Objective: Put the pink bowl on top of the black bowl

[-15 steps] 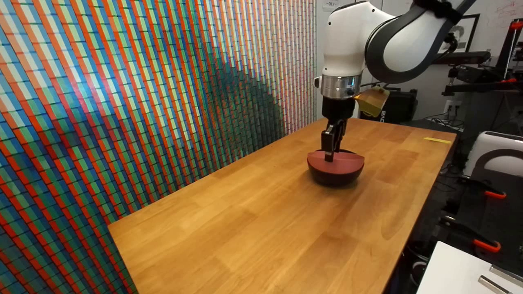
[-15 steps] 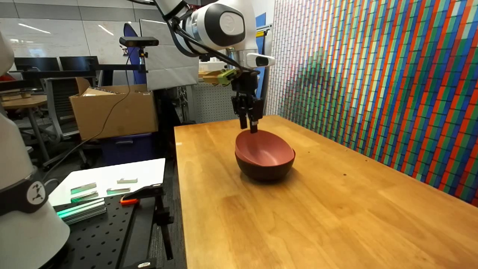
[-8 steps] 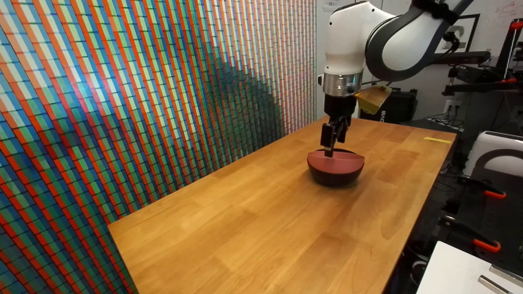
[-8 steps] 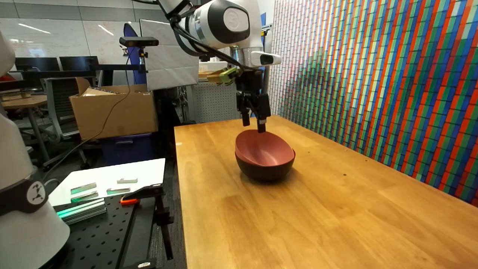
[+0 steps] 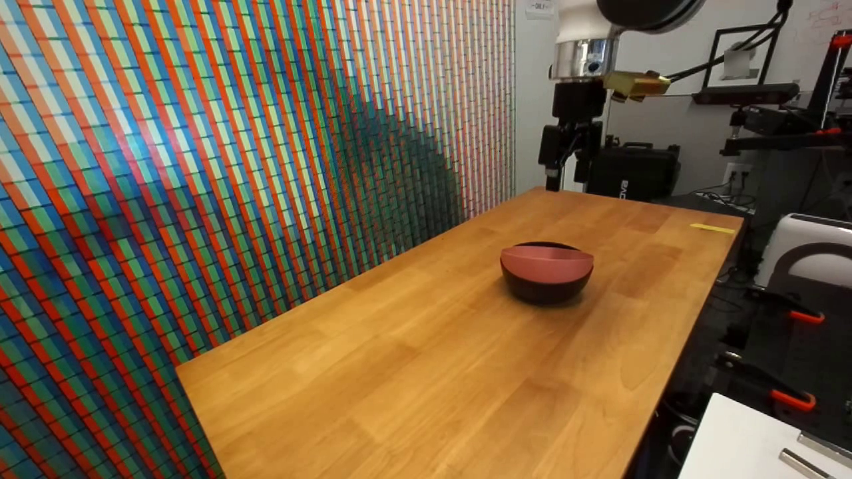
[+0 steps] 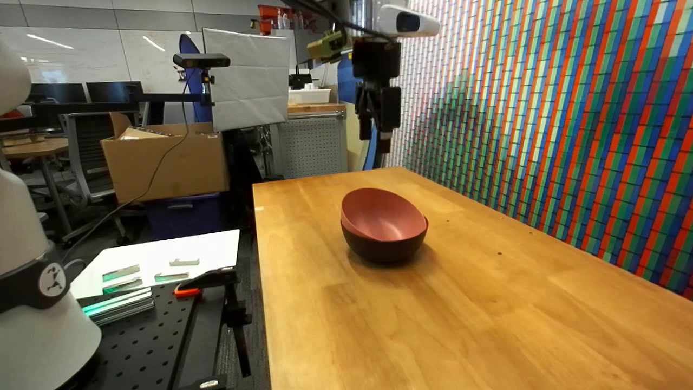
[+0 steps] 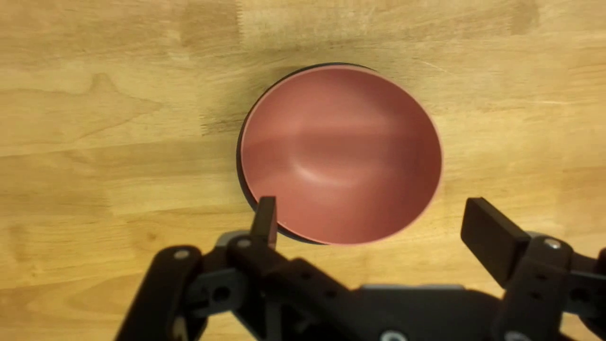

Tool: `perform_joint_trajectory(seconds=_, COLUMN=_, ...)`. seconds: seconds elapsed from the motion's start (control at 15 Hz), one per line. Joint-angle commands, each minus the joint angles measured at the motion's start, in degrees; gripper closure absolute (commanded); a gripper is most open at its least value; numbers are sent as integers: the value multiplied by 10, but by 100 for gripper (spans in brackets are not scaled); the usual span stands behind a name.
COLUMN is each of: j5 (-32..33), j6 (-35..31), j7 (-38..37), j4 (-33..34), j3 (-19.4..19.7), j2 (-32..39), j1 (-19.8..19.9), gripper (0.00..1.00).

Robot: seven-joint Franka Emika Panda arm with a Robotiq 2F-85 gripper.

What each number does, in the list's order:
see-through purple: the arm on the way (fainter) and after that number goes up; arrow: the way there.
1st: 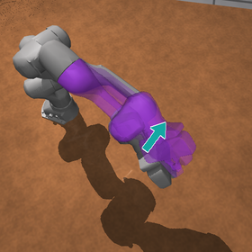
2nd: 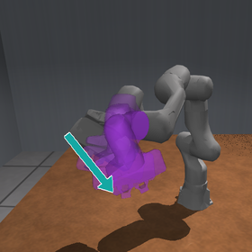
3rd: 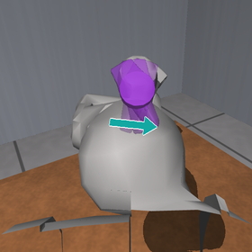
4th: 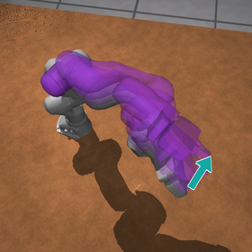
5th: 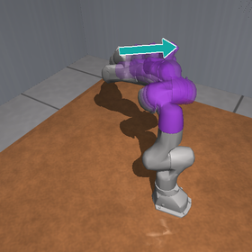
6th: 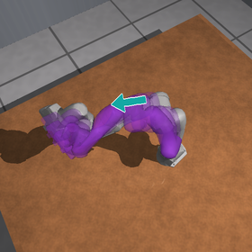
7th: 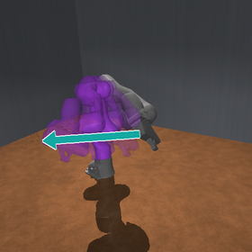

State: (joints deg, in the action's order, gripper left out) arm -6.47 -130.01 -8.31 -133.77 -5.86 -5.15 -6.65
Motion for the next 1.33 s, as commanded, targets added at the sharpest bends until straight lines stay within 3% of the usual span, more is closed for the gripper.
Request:
perform_joint_trajectory(seconds=0.0, j5=-45, j6=81, j7=31, j4=28, j3=25, j2=-52, j1=18, gripper=0)
perform_joint_trajectory(seconds=0.33, j5=-22, j6=178, j7=38, j4=98, j3=61, j2=-67, j1=53, gripper=0)
perform_joint_trajectory(seconds=0.67, j5=47, j6=172, j7=39, j4=153, j3=78, j2=-51, j1=89, gripper=0)
perform_joint_trajectory(seconds=1.0, j5=80, j6=182, j7=83, j4=202, j3=86, j2=-25, j1=100, gripper=0)
perform_joint_trajectory(seconds=1.07, j5=72, j6=161, j7=59, j4=165, j3=81, j2=-44, j1=97, gripper=0)
perform_joint_trajectory(seconds=1.27, j5=74, j6=163, j7=70, j4=179, j3=83, j2=-34, j1=99, gripper=0)
